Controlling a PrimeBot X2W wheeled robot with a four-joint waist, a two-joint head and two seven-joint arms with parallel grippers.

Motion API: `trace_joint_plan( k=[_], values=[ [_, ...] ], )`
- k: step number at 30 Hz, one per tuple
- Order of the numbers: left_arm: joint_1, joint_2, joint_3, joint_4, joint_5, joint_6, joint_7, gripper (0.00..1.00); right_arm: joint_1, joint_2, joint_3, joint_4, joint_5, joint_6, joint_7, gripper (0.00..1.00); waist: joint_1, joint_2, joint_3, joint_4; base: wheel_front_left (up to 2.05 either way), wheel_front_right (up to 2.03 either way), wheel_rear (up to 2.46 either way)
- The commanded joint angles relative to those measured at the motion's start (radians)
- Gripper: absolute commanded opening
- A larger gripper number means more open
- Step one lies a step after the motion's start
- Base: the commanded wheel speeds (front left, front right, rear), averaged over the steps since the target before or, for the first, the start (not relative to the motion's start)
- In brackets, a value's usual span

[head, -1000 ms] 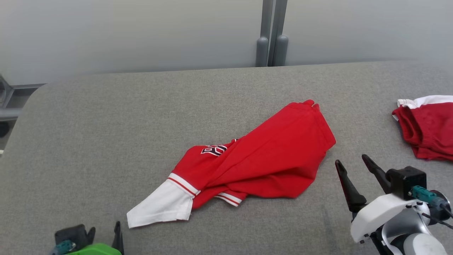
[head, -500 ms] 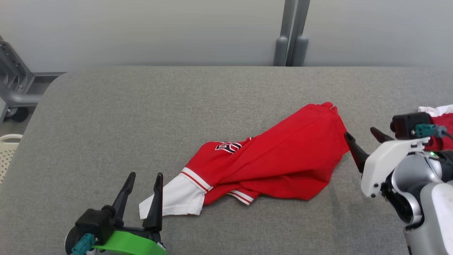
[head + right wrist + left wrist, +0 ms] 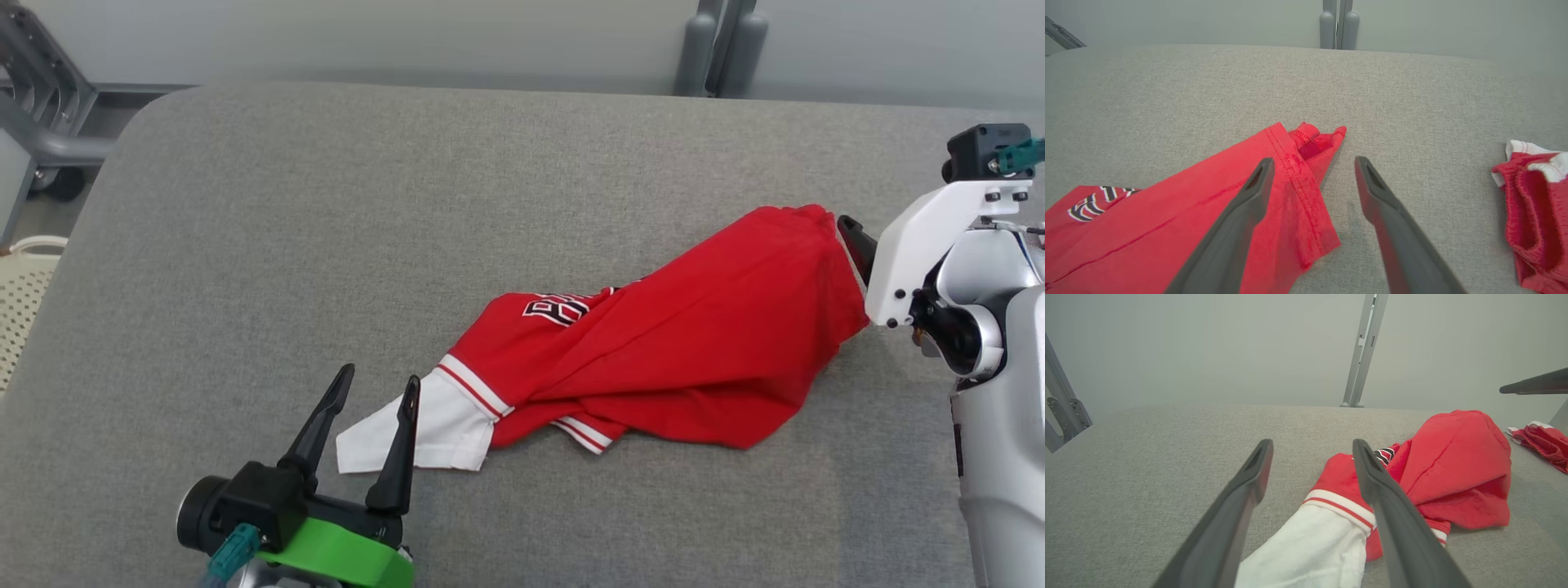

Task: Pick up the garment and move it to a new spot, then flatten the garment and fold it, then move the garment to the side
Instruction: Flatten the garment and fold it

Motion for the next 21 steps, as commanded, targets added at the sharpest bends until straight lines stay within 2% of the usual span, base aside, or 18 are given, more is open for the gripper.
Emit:
trace_joint_plan(
  k=[1, 5, 11, 13, 14, 15, 16, 21],
  values=[
    [-0.020, 0.004, -0.002, 0.000, 0.013, 0.001, -0.003, 1.00, -0.014, 0.001, -0.003, 0.014, 0.005, 0.000, 0.001, 1.00, 0.0000, 0.0000, 0.041, 0.031, 0.00, 0.00, 0.00],
    [-0.043, -0.001, -0.007, 0.009, 0.023, -0.007, -0.005, 1.00, -0.049, -0.014, 0.008, 0.075, 0.010, 0.000, -0.015, 1.00, 0.0000, 0.0000, 0.076, 0.052, 0.00, 0.00, 0.00],
    [-0.053, 0.005, -0.010, 0.008, 0.028, -0.004, -0.005, 1.00, -0.064, -0.004, 0.003, 0.114, 0.036, 0.000, -0.027, 1.00, 0.0000, 0.0000, 0.095, 0.058, 0.00, 0.00, 0.00],
    [-0.052, 0.010, -0.010, 0.009, 0.029, 0.001, 0.002, 1.00, -0.062, -0.007, 0.007, 0.116, 0.036, 0.000, -0.032, 0.49, 0.0000, 0.0000, 0.096, 0.055, 0.00, 0.00, 0.00],
    [-0.052, 0.013, -0.010, 0.012, 0.033, 0.004, 0.008, 1.00, -0.061, -0.012, 0.010, 0.114, 0.032, 0.000, -0.039, 0.35, 0.0000, 0.0000, 0.096, 0.053, 0.00, 0.00, 0.00],
    [-0.056, 0.018, -0.013, 0.012, 0.039, 0.005, 0.010, 1.00, -0.058, -0.015, 0.013, 0.113, 0.029, 0.000, -0.043, 0.07, 0.0000, 0.0000, 0.096, 0.050, 0.00, 0.00, 0.00],
    [-0.058, 0.014, -0.011, 0.009, 0.034, 0.008, 0.011, 1.00, -0.053, -0.014, 0.018, 0.112, 0.029, 0.000, -0.048, 0.00, 0.0000, 0.0000, 0.095, 0.047, 0.00, 0.00, 0.00],
    [-0.051, 0.021, -0.012, 0.000, 0.033, 0.019, 0.027, 1.00, -0.029, -0.011, 0.034, 0.096, 0.038, 0.000, -0.067, 0.00, 0.0000, 0.0000, 0.081, 0.026, 0.00, 0.00, 0.00]
  ],
)
